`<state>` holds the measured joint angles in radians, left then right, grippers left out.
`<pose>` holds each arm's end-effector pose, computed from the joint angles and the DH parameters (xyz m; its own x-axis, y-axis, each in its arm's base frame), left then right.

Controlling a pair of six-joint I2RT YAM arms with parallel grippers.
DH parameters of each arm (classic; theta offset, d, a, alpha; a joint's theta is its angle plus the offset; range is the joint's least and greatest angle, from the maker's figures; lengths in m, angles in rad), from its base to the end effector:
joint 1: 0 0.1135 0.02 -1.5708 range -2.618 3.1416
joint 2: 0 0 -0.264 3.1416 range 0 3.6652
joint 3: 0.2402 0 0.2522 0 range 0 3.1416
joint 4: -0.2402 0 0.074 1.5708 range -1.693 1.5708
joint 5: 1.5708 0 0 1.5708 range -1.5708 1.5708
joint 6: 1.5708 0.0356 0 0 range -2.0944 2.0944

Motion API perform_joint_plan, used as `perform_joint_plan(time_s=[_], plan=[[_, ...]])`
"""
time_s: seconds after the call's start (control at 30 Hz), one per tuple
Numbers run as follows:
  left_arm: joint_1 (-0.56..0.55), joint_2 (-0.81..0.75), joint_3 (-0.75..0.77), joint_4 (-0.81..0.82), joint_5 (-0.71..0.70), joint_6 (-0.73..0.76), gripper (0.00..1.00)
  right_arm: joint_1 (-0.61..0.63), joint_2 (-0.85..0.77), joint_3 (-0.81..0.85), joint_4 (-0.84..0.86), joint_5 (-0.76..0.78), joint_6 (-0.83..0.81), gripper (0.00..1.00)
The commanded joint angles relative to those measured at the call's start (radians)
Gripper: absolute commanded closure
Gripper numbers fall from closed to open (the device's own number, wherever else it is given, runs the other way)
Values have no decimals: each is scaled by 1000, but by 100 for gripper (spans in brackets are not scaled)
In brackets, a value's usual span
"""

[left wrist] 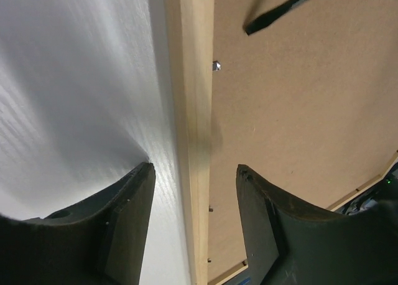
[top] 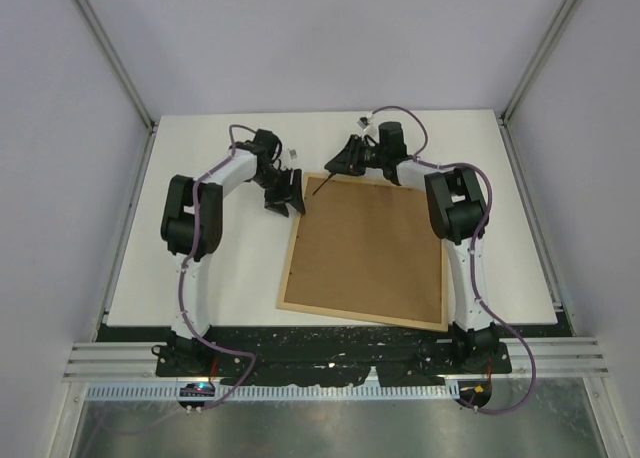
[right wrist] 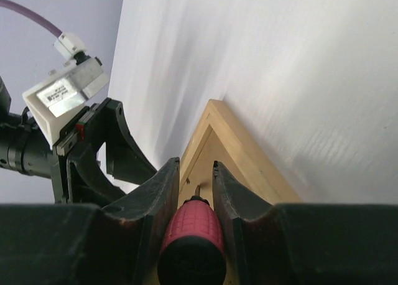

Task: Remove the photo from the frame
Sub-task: Release the photo frame item from the photo frame.

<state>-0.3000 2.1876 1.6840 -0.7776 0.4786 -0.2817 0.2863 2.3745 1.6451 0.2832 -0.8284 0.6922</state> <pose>0.4216 -0.1476 0.1620 -0.9873 0.0471 -0.1516 0.1182 0.8560 -0.5034 0.4925 0.1723 0.1359 -0.8475 0.2003 -0.4915 -0.3737 0.4325 0.8205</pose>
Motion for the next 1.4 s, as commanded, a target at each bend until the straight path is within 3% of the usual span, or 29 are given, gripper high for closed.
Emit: perform_joint_plan(time_s=[0.0, 0.2, 0.43, 0.7, 1.37], plan=[[-31, 21, 25, -46, -29, -11, 41, -3, 14, 85, 14, -32, 3, 92], [-47, 20, 16, -55, -54, -13, 48, -3, 41, 107, -16, -40, -19, 92], [-56, 11, -4, -49, -58, -17, 60, 4, 32, 25, 89, -120, 29, 92], [-80, 11, -1, -57, -83, -30, 71, 16, 45, 25, 96, -118, 40, 92], [-116, 1, -7, -77, -138, -34, 84, 14, 89, 105, 57, -107, 35, 92]])
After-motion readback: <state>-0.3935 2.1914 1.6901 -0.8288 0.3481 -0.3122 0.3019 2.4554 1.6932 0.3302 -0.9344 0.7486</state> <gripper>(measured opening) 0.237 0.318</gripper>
